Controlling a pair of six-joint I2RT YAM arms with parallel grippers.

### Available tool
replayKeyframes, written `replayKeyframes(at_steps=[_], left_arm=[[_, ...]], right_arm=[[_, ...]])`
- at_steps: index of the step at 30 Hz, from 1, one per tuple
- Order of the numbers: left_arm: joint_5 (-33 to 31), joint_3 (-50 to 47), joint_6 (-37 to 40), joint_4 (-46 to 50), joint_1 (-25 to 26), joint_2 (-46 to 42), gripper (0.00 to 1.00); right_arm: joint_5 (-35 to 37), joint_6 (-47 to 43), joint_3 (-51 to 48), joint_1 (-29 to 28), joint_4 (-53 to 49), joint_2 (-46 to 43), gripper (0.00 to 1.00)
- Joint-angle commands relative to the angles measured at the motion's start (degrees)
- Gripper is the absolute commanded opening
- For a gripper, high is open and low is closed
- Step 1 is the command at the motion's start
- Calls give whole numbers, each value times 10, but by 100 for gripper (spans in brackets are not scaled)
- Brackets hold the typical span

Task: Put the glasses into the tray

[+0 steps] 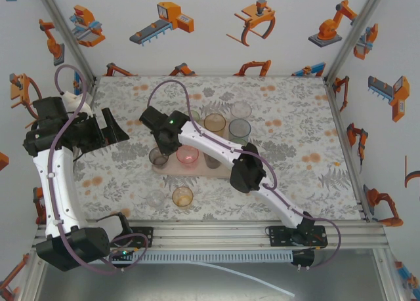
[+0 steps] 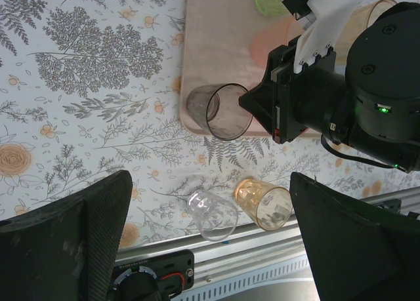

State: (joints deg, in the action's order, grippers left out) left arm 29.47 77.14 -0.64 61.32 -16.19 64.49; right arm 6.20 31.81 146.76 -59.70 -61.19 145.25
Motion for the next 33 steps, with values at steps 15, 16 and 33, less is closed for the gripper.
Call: replayKeyframes(at_steps=[15,16,33], left_arm=[[8,-2,9,7,-3,-16,97],[8,-2,9,7,-3,-16,97],[11,6,9,8,-3,-11,97]], right_arm=[[0,-9,27,3,-21,16,16],[-2,-8,29,3,-21,17,17],[1,-15,38,11,-31,4,21]])
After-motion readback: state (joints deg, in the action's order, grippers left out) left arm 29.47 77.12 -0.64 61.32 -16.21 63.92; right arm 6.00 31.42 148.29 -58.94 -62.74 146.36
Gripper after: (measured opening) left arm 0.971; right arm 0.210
